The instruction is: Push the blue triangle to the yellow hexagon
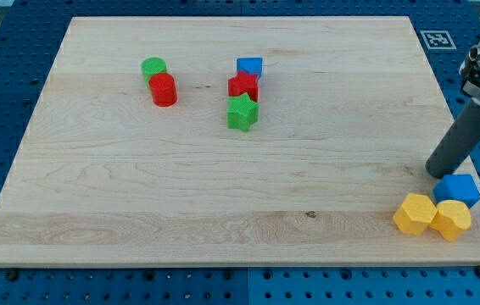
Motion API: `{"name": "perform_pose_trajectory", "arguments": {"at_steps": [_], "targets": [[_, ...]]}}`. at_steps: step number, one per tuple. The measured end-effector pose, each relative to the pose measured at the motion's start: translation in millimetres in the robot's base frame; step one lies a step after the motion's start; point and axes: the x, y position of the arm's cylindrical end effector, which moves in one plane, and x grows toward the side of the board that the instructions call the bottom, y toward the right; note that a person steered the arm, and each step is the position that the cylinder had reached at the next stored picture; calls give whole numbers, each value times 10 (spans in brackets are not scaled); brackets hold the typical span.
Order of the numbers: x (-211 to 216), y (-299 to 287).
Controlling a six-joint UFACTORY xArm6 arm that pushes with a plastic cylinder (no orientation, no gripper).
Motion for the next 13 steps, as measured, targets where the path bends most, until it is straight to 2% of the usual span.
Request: {"name": "perform_pose_trajectory", "arguments": {"at_steps": [1, 2, 4, 6, 10, 11, 13], "targets": [[-395, 64], [-970, -71], [-2091, -687], [-2484, -1514], [-2525, -2740], [-2324, -2914], [-1844, -2846]]}}
